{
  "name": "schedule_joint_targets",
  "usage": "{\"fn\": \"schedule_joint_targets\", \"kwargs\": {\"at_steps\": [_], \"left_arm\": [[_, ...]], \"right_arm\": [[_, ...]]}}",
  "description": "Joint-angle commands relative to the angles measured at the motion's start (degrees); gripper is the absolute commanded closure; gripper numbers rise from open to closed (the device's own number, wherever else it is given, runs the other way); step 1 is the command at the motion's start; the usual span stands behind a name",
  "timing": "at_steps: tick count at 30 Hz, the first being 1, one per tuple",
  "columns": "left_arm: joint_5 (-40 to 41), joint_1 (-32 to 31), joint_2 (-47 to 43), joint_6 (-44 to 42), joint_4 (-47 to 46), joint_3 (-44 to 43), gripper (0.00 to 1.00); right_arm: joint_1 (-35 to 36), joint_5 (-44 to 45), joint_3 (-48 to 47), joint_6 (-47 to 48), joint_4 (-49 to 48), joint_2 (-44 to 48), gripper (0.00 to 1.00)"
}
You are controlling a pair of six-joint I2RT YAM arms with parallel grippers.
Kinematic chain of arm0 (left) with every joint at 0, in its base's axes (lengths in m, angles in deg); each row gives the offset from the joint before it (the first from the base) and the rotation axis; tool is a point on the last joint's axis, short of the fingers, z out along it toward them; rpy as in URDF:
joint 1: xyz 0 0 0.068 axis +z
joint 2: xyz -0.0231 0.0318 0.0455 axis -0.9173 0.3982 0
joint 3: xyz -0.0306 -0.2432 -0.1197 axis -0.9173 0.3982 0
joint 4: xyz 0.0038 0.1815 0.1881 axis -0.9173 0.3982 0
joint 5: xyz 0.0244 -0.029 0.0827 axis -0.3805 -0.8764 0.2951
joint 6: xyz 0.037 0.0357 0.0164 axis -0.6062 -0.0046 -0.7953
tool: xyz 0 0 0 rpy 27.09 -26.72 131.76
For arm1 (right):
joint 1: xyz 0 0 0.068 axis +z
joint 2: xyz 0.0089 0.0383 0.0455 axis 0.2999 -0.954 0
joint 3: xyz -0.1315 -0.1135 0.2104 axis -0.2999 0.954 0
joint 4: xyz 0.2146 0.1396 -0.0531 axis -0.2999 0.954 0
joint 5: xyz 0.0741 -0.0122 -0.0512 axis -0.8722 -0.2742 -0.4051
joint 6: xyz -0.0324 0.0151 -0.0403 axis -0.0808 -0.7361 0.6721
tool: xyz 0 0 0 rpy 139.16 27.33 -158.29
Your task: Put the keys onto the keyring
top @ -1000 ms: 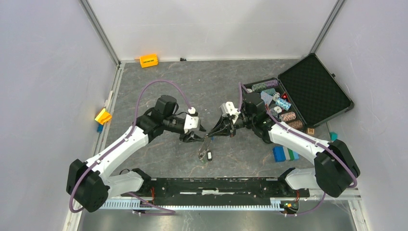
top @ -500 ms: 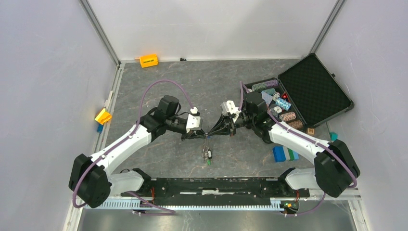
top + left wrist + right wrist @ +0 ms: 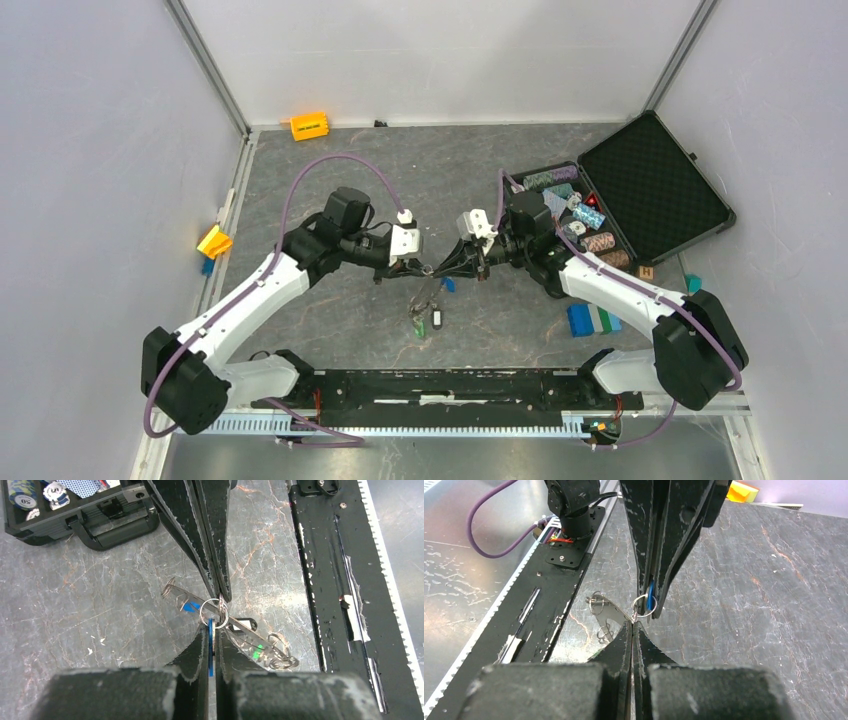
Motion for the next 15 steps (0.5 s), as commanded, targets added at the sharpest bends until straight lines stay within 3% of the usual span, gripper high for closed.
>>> {"fn": "schedule_joint_targets", "kwargs": {"at_steps": [1, 12, 15], "left_arm": [[1.00, -0.20, -1.49, -0.56, 3.52, -3.11, 0.98], [3.78, -1.30, -2.48, -1.37, 7.49, -4.49, 0.98], [4.30, -1.28, -3.13, -0.53, 7.50, -5.32, 0.98]], "right_arm": [[0.04, 1.64, -1.49, 0.96, -0.20, 0.11, 1.00], [0.17, 4.53, -1.43, -0.01, -0.53, -0.28, 1.00], [0.19, 5.79, -1.42, 0.25, 0.01, -0.87, 0.94]]}}
